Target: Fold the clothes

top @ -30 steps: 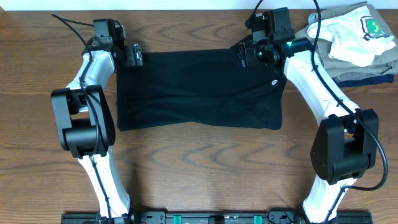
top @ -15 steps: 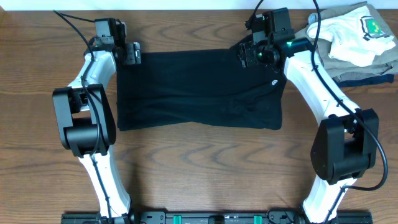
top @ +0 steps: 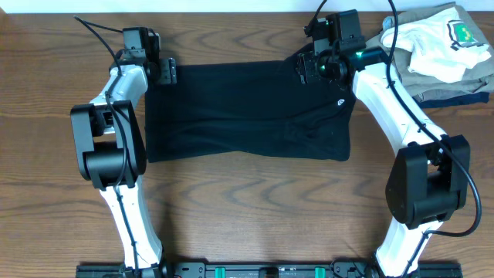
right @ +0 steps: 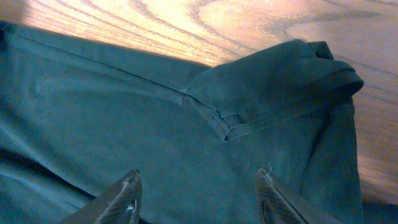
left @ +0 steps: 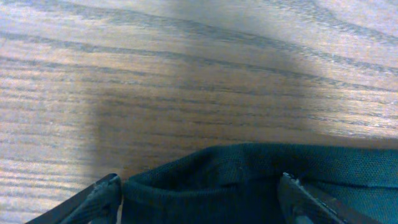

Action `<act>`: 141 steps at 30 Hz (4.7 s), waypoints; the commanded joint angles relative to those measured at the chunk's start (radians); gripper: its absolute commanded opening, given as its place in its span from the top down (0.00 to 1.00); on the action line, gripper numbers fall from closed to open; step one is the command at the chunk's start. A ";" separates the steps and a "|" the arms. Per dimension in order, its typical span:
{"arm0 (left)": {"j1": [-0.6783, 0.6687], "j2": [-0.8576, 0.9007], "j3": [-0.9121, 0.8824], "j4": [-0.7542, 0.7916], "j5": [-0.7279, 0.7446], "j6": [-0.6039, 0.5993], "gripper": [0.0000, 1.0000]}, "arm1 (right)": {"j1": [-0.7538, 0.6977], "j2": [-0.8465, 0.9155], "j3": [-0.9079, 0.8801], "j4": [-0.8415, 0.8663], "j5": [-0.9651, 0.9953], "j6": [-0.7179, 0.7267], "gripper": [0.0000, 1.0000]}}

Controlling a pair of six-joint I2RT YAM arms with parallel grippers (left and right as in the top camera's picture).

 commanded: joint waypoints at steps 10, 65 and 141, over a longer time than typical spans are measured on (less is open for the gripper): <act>-0.007 0.025 0.017 -0.017 -0.013 -0.042 0.69 | 0.008 -0.016 0.008 0.012 0.003 -0.011 0.48; -0.007 -0.094 0.017 -0.161 -0.013 -0.095 0.94 | 0.026 0.344 0.007 0.358 0.113 0.471 0.96; -0.005 -0.366 -0.039 -0.725 -0.103 -0.111 0.94 | -0.190 -0.135 0.000 -0.528 0.036 0.189 0.99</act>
